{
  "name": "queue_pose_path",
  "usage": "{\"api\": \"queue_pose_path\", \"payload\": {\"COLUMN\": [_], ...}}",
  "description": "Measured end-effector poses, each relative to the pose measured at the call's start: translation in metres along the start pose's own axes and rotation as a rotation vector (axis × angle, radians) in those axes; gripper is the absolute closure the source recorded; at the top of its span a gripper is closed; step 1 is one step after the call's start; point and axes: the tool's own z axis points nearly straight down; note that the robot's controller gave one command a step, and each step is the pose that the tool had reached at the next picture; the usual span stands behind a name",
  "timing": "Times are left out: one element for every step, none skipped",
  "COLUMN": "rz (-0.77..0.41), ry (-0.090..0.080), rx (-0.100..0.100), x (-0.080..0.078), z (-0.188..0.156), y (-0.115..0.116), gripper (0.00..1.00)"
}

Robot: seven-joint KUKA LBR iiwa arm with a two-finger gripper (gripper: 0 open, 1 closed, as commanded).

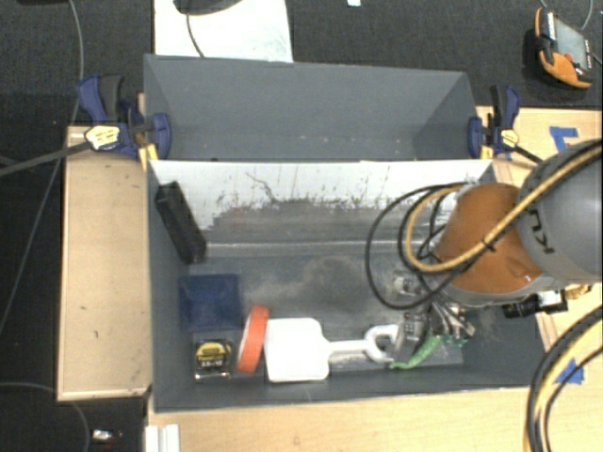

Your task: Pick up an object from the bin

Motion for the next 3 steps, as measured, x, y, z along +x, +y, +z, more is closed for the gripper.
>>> {"api": "queue_pose_path", "payload": {"rz": [0.002,-0.045,-0.611], "ry": [0.000,-0.001,-0.011], "rx": [0.000,-0.002,-0.002], "x": [0.001,-0.003,-0.015], "z": [0.000,-0.003,0.001], "y": [0.000,-0.013,-0.007], "gripper": [0.00,0.00,1.00]}}
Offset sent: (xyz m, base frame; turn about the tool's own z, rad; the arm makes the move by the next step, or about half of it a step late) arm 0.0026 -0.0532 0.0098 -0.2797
